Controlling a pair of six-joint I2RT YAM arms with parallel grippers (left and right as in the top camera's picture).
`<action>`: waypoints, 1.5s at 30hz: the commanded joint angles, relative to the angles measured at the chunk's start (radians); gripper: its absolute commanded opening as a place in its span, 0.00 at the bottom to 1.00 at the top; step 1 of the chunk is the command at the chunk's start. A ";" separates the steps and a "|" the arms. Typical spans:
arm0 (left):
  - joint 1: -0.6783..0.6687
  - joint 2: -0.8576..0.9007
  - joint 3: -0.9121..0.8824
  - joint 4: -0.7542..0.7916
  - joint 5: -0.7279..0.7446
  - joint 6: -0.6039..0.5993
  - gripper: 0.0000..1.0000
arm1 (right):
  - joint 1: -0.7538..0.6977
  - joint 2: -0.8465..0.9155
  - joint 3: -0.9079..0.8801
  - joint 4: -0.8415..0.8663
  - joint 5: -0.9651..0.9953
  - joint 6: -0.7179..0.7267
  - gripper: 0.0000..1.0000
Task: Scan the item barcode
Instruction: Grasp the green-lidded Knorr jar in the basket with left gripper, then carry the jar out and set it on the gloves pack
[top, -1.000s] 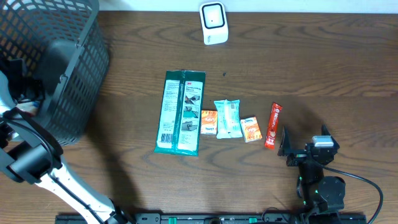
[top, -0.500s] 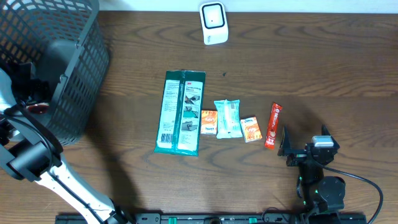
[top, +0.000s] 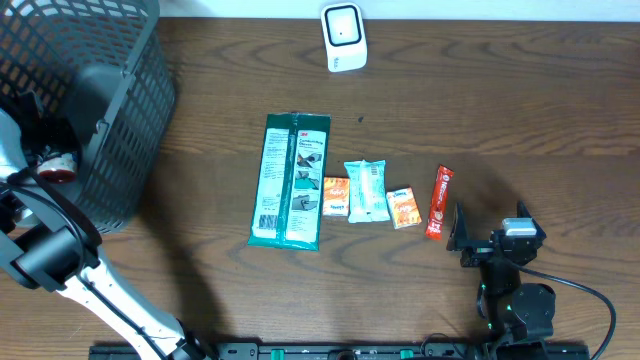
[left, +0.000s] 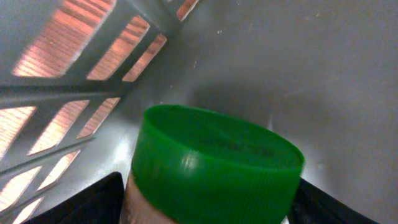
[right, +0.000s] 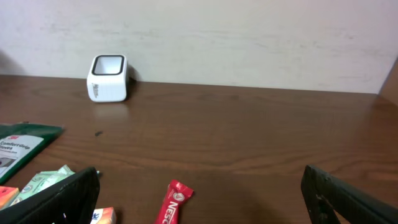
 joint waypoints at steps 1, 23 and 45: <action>0.002 0.016 -0.043 0.018 -0.019 -0.020 0.81 | -0.006 -0.005 -0.001 -0.003 -0.001 -0.005 0.99; 0.000 -0.022 -0.049 0.069 -0.018 -0.085 0.60 | -0.006 -0.005 -0.001 -0.003 -0.001 -0.005 0.99; -0.044 -0.579 -0.048 0.113 -0.018 -0.272 0.60 | -0.006 -0.005 -0.001 -0.003 -0.001 -0.005 0.99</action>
